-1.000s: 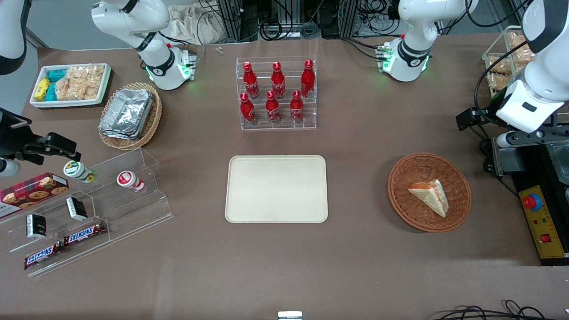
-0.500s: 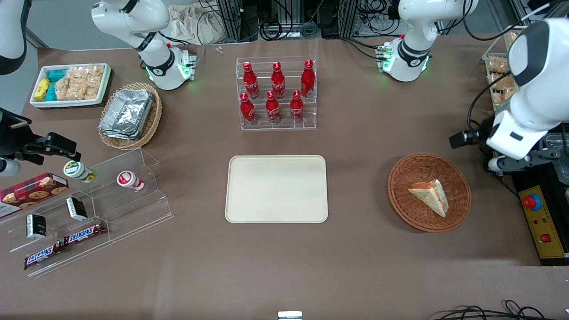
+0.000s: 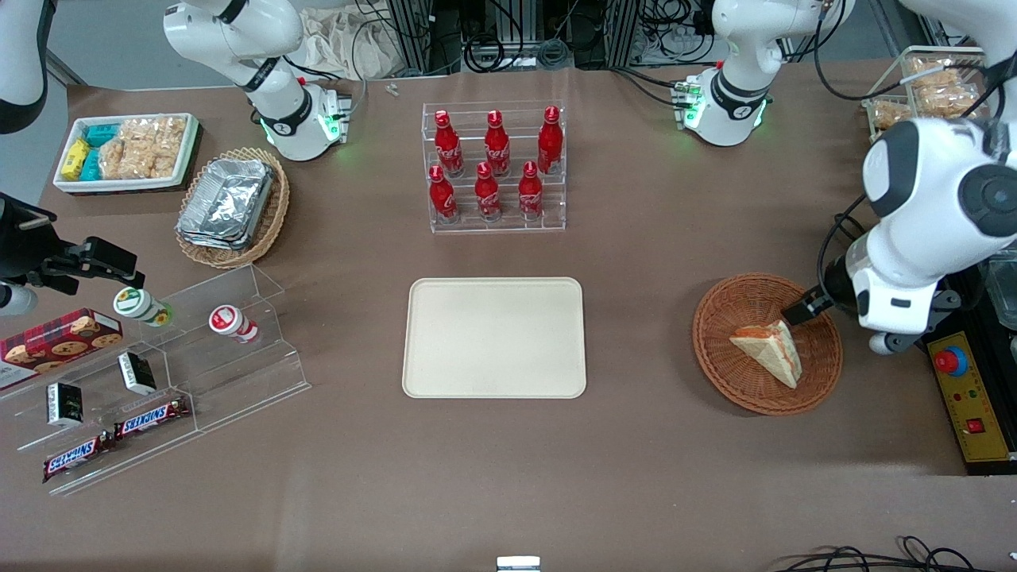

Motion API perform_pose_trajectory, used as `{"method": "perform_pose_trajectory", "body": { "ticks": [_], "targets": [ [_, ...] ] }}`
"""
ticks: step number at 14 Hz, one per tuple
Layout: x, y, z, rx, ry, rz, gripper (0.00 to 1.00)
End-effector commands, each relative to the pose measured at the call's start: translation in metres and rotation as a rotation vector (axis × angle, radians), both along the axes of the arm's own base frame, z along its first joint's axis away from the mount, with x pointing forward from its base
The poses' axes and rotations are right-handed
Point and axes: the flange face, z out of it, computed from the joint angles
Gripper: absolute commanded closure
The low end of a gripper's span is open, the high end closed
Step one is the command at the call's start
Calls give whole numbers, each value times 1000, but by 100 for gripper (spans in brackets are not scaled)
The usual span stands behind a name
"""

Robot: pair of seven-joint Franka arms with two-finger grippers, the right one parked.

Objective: Place sandwich from basket to tray
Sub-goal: 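Lower the open left gripper around the sandwich and close it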

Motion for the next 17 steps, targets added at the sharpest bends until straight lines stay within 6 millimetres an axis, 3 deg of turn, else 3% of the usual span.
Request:
{"method": "perform_pose_trajectory", "body": {
  "ticks": [1,5,10,14,17],
  "targets": [
    [15,1,-34,15,-10,106,0],
    [26,4,-79,93,-20,222,0],
    [30,5,-102,82,-22,265,0],
    [23,23,-118,80,-11,297,0],
    [11,24,-137,72,-18,293,0]
  ]
}}
